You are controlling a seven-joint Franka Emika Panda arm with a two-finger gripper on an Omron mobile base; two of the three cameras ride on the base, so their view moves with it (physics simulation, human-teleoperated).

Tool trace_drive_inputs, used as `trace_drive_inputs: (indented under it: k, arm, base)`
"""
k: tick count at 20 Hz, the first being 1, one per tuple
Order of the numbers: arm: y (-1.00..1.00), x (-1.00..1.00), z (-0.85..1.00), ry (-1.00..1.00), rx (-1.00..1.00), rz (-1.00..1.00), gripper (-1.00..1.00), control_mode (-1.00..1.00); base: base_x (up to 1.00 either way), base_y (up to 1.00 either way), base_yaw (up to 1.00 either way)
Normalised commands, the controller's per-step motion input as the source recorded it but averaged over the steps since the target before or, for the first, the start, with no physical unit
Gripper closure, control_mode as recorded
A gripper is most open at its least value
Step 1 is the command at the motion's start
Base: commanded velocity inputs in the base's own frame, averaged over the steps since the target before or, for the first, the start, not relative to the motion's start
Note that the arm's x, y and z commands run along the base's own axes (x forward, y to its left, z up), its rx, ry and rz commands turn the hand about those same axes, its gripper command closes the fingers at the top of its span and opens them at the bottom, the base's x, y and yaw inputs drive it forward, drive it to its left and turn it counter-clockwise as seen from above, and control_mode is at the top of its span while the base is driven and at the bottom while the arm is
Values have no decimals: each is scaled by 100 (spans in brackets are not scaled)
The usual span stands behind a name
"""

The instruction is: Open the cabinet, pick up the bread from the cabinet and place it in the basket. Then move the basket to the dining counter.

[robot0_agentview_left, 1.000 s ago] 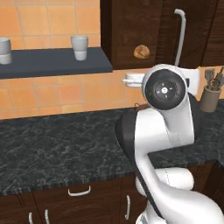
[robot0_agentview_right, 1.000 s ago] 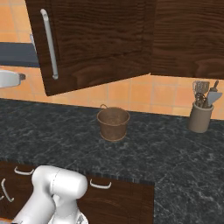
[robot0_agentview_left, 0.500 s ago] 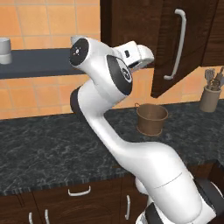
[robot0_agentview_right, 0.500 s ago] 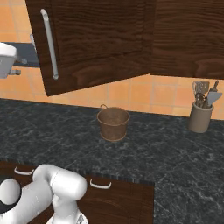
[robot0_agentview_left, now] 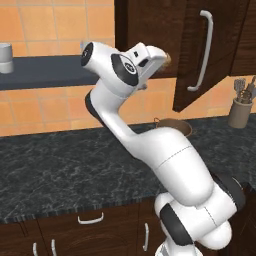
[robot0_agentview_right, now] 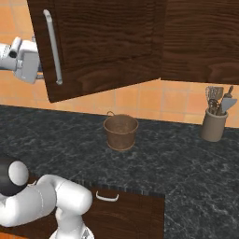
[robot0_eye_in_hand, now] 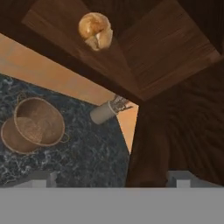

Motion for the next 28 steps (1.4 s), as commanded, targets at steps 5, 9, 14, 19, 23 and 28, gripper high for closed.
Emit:
trace_drive_inputs:
  k: [5, 9, 14, 19, 23, 28]
  arm:
    - [-100, -59, 2, 0, 0, 0, -100, -100]
    - [-98, -100, 1, 0, 0, -4, -100, -100]
    - [-100, -78, 4, 2, 0, -22, -100, -100]
    - [-100, -43, 25, -1, 0, -20, -100, -100]
    - [-100, -12, 37, -7, 5, -7, -100, -100]
    - [-91, -5, 3, -5, 20, -1, -100, -100]
  base:
    - [0, 0, 0]
    - [0, 0, 0]
    - [0, 0, 0]
    - [0, 0, 0]
    - [0, 0, 0]
    - [0, 0, 0]
